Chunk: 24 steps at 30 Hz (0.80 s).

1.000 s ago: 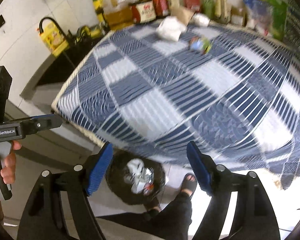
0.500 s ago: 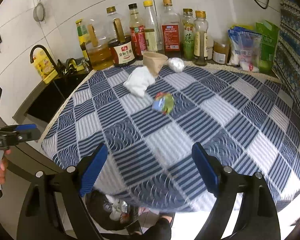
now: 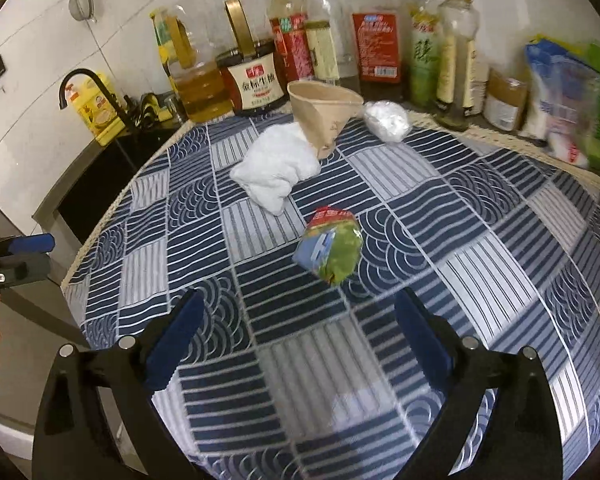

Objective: Collect trash
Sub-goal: 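Raise both empty tools back up toward the table, then grasp the green snack bag with red label using the right tool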

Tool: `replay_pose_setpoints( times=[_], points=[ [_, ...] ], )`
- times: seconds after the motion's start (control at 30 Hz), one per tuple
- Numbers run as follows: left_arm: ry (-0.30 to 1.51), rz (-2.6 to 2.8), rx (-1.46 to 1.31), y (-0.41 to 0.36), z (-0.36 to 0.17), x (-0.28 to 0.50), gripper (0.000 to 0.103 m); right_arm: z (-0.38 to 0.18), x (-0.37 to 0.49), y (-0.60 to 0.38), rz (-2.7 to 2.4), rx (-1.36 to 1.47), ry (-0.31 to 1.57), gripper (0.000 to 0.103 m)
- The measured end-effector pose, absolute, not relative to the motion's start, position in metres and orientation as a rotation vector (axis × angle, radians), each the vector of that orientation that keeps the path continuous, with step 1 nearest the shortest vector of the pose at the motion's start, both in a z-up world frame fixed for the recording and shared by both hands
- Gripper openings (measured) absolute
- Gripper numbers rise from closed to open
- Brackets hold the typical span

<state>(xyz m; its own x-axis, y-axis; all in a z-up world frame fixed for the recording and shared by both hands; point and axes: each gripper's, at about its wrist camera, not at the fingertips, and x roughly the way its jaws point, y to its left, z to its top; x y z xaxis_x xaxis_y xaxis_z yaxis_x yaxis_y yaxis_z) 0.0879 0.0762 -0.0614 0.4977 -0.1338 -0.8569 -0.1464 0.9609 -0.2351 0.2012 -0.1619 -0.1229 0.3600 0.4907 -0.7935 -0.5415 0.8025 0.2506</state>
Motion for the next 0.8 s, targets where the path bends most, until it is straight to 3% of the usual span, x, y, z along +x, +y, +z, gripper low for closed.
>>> replay_pose_setpoints(
  times=[0.4,0.63,0.67,0.8],
  points=[
    [1.046,0.103,-0.327,0.069,-0.065,0.118,0.096,-0.153,0.254,-0.14,0.74,-0.172,1.023,0.095],
    [1.064,0.133,-0.338,0.063,-0.074,0.133,0.096,-0.166,0.261,-0.134,0.723,-0.265,1.01,0.085],
    [1.066,0.134,-0.338,0.062,-0.075,0.135,0.096,-0.168,0.262,-0.133,0.727,-0.261,1.019,0.08],
    [1.08,0.127,-0.339,0.057,-0.078,0.141,0.096,-0.172,0.259,-0.128,0.724,-0.307,0.999,0.078]
  ],
)
